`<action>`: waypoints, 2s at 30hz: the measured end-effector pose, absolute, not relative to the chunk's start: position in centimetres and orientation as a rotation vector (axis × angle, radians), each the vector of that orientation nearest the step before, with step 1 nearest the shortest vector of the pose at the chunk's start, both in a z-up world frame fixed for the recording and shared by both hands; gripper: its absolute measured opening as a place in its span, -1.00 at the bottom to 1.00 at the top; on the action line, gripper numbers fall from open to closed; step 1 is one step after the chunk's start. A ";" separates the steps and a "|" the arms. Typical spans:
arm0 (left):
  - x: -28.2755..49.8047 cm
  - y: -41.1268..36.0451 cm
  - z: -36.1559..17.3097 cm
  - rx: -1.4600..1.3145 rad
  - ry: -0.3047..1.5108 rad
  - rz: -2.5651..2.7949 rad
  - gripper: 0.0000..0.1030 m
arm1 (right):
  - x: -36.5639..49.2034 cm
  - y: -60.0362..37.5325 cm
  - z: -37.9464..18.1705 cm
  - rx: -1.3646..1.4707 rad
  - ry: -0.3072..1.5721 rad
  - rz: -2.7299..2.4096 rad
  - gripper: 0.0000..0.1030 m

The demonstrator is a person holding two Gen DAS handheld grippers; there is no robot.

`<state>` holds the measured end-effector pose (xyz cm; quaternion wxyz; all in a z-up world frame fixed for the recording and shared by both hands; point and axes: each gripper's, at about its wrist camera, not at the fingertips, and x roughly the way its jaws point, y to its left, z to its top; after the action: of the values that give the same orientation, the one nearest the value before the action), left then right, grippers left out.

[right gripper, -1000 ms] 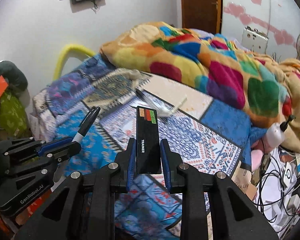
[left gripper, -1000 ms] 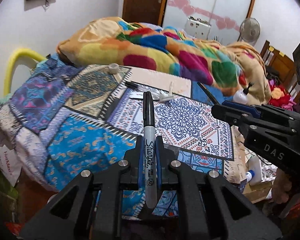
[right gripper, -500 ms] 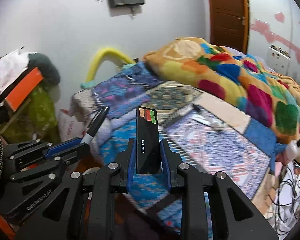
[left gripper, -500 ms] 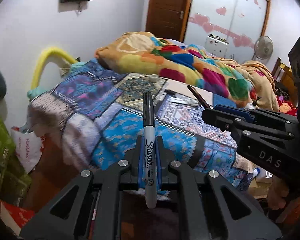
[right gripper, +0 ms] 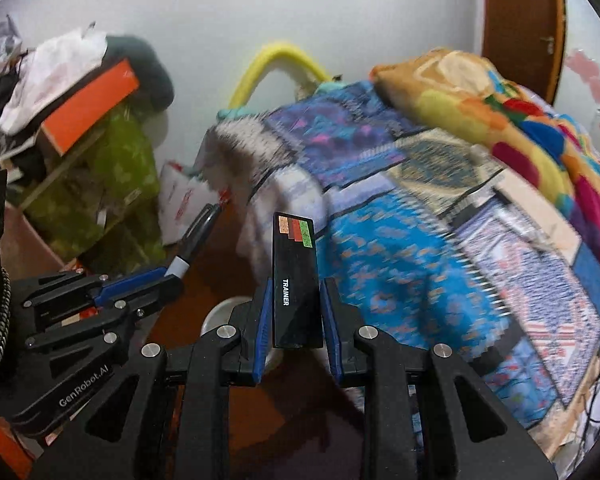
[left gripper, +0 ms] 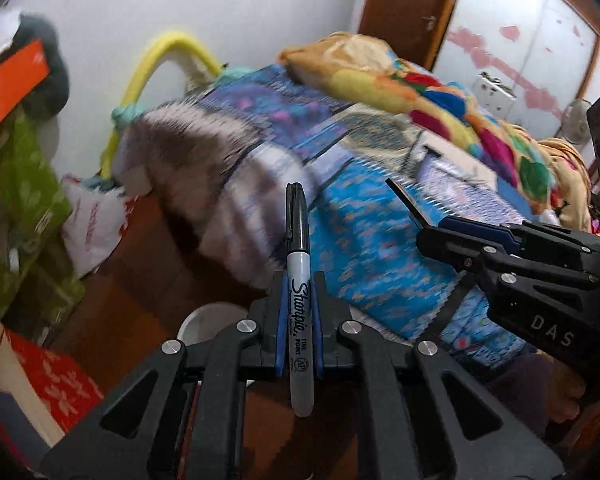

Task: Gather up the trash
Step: 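Carry the marker and TRAINER box off the bed over the white bucket, then open both tools to drop the marker and box into the bucket, then move both open tools back over the bed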

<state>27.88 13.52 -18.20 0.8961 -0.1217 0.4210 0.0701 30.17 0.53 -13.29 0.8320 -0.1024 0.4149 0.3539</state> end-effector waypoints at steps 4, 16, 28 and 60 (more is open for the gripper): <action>27.1 16.1 -21.0 -0.287 0.920 0.186 -0.81 | 29.4 4.1 -15.8 -0.260 0.945 0.789 -0.58; 26.3 22.1 -31.7 -0.440 1.113 0.264 -0.81 | 29.4 10.2 -22.4 -0.356 1.109 0.835 -0.57; 28.4 25.9 -37.8 -0.589 1.198 0.280 -0.81 | 30.8 14.7 -28.3 -0.355 1.282 0.835 -0.56; 26.9 18.9 -22.7 -0.386 0.987 0.245 -0.61 | 29.3 6.4 -17.0 -0.242 1.043 0.855 -0.41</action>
<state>26.91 18.93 -22.73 0.8558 -0.1835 0.4695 0.1167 29.34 6.41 -17.03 0.7744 -0.1117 0.4816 0.3950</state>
